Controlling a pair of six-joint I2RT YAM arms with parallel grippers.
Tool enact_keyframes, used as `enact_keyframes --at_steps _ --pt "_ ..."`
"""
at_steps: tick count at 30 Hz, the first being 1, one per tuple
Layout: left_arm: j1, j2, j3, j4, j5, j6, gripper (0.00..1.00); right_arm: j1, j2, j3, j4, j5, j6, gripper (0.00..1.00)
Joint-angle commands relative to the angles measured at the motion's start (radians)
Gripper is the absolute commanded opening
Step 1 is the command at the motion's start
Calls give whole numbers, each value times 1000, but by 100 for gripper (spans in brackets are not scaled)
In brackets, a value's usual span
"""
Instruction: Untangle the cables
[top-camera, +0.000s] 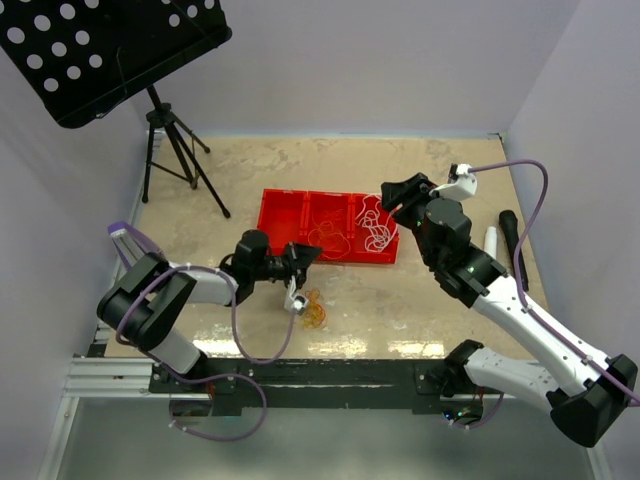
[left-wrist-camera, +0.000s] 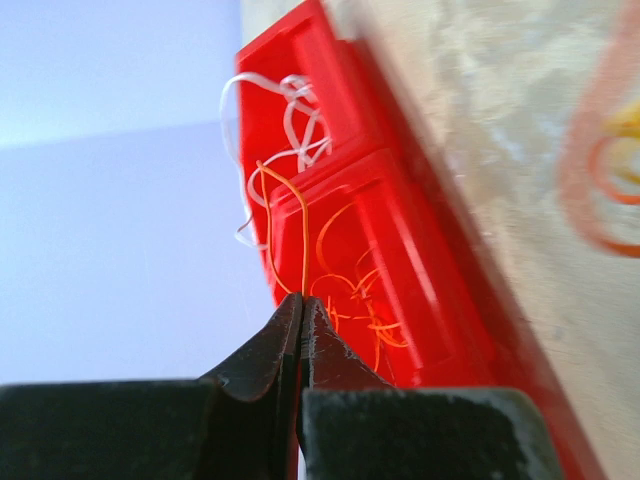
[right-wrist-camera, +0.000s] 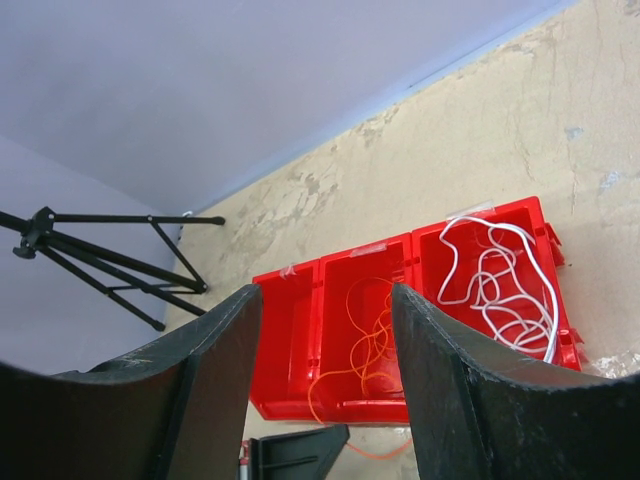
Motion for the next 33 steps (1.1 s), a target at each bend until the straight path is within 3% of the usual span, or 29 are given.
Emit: enact_keyframes --at_steps 1,5,11,14,23,33 --pt "2 -48 27 180 -10 -311 0 -6 -19 21 19 18 -10 59" --pt "0 -46 114 90 -68 -506 0 -6 -16 25 16 17 -10 58" --pt "0 20 432 -363 -114 -869 0 -6 -16 31 10 18 -10 58" --pt "-1 45 515 -467 -105 -989 0 -6 -17 31 7 18 -10 58" --pt "-1 108 598 -593 -175 -1316 0 -6 -45 27 -9 32 -10 58" --pt "6 119 536 -442 -393 -1667 0 -6 -20 2 16 25 -6 58"
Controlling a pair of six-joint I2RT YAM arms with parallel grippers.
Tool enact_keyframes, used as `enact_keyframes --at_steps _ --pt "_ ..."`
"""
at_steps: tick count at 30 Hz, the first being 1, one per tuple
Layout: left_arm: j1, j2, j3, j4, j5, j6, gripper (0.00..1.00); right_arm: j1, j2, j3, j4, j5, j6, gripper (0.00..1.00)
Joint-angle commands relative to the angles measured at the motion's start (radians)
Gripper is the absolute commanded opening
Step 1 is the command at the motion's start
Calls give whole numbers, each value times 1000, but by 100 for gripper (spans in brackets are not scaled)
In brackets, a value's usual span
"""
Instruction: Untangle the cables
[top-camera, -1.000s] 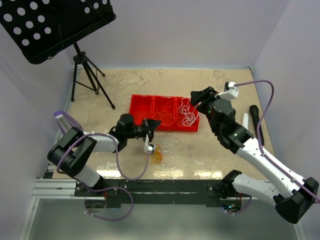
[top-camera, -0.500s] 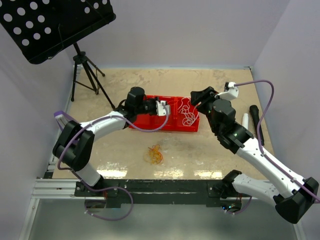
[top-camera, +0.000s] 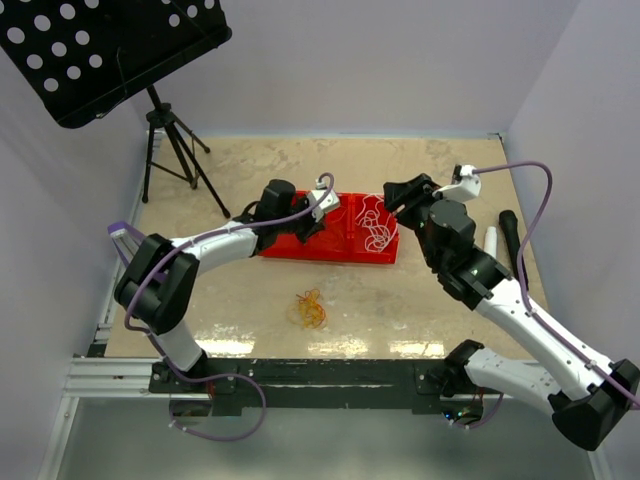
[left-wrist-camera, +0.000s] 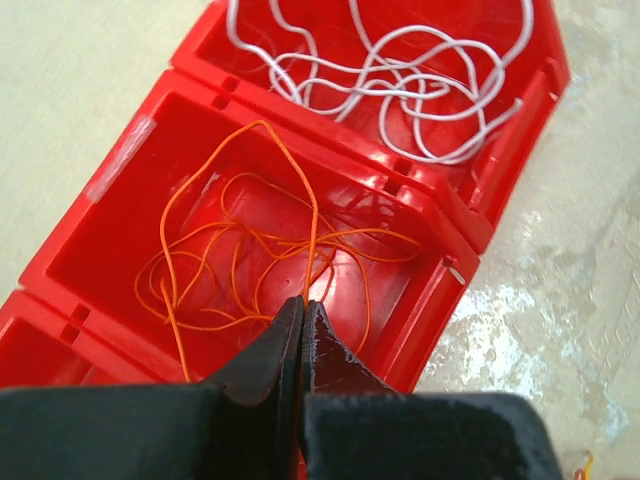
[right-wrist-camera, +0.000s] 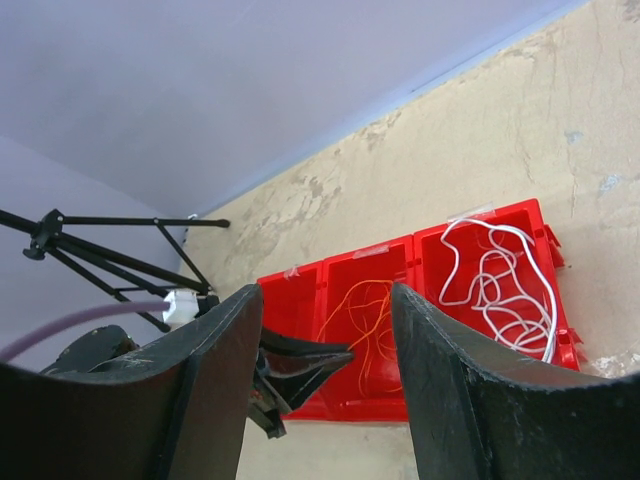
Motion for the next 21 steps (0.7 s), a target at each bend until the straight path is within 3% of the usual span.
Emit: enact_keyframes --at_steps 1,6,11,21 --pt "6 13 -3 100 -119 -228 0 -6 7 -1 30 22 -4 58" --pt "3 56 40 100 -271 -324 0 -6 19 -16 46 17 0 58" --pt "-12 101 83 72 -328 -324 0 -6 24 -25 60 25 -9 58" --pt "-63 142 139 75 -262 -301 0 -6 39 -36 69 22 -18 58"
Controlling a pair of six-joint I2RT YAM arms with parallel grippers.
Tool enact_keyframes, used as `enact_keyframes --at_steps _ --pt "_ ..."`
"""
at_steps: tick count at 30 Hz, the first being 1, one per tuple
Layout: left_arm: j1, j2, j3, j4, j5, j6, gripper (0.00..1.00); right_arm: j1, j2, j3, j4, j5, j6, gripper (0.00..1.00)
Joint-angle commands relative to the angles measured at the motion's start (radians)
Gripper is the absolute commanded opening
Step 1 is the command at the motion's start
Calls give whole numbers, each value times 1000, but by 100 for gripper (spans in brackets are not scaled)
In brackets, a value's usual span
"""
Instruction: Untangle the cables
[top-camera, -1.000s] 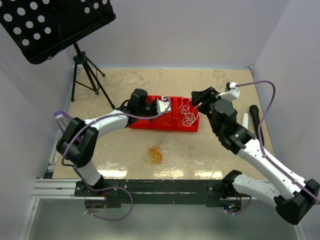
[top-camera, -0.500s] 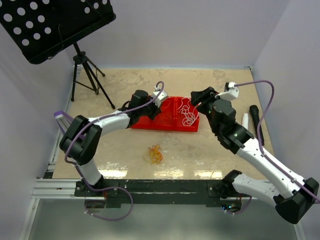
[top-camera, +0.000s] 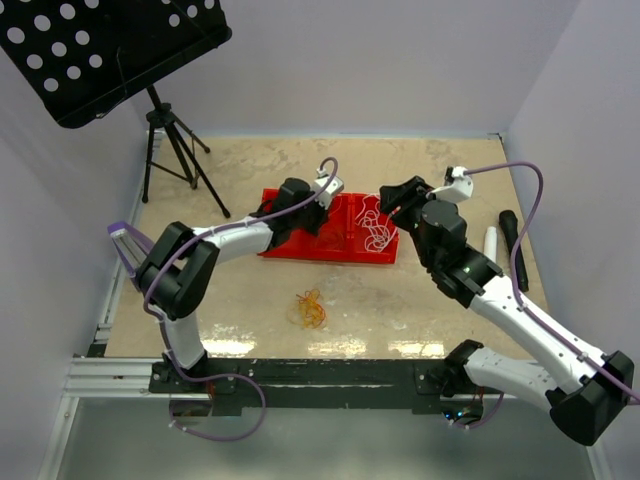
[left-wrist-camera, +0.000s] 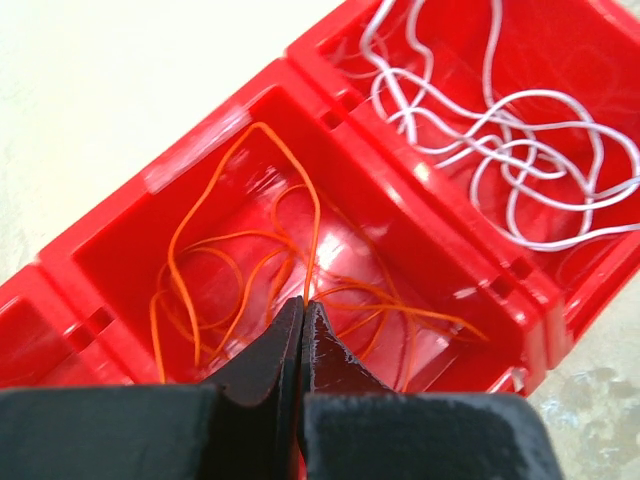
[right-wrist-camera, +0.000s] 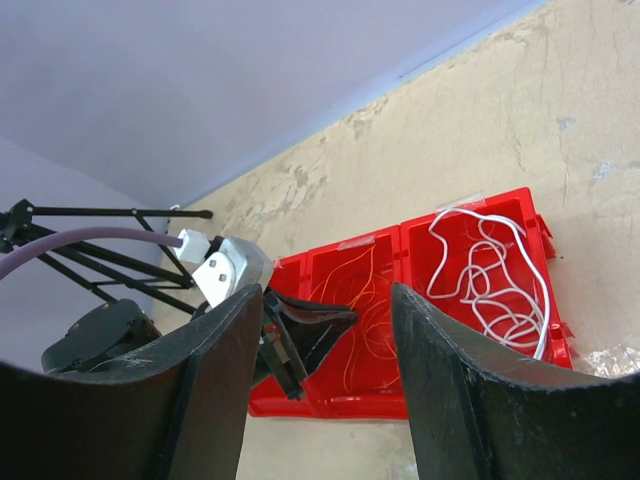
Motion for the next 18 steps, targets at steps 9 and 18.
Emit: enact_keyframes --at_steps 9,18 --pt "-40 31 72 10 46 -94 0 -7 2 -17 60 13 -9 58" --pt "-36 36 4 9 -16 -145 0 -7 -2 -18 54 21 -10 58"
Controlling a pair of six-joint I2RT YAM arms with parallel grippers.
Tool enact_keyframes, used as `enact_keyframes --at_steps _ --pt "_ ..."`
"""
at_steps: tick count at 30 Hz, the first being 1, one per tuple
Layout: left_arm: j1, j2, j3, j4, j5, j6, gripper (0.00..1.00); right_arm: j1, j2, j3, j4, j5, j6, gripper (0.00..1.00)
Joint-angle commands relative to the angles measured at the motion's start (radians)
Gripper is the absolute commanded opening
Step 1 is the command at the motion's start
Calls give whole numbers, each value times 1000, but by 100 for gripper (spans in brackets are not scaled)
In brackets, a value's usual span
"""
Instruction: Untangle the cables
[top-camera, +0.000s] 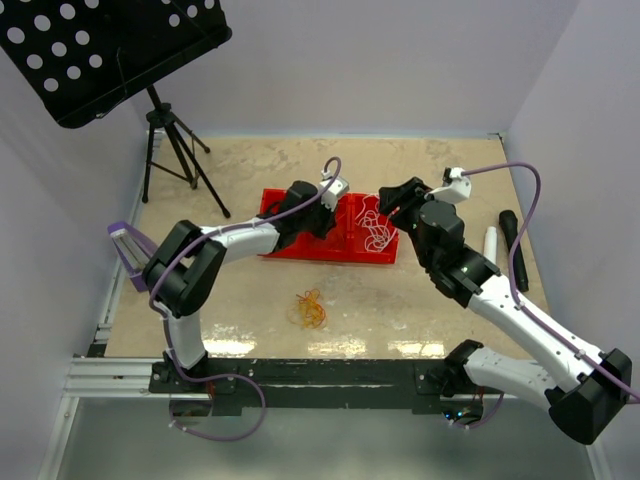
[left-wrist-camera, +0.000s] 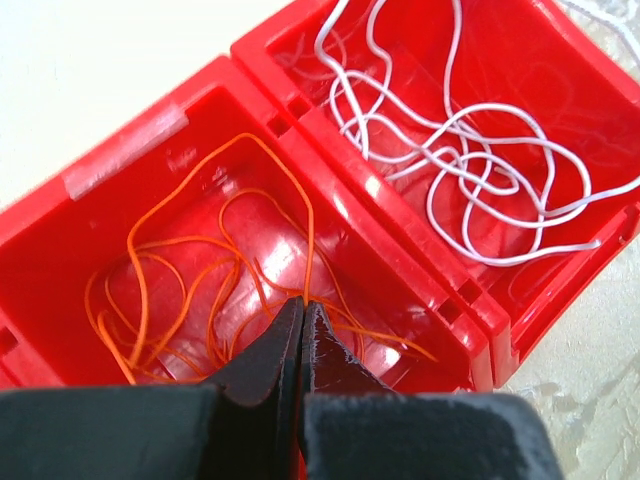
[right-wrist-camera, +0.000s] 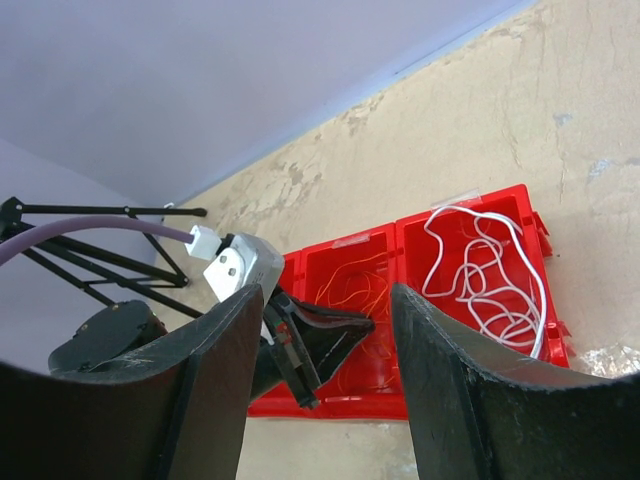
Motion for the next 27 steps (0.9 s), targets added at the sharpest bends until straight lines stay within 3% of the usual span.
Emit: enact_keyframes --at_steps 1,9,12,22,27 --pt "8 -11 -47 11 -34 -57 0 -6 -12 -3 39 23 -8 58" --pt "9 -2 -49 26 -60 -68 2 -6 3 -6 50 15 -6 58" --pt "8 4 -20 38 -35 -57 27 -6 3 -4 53 14 -9 58" --pt "8 -86 45 -32 64 -118 67 -6 -9 8 39 6 -5 58" --pt "8 -167 22 -80 66 -137 73 -6 -21 17 30 6 -3 58"
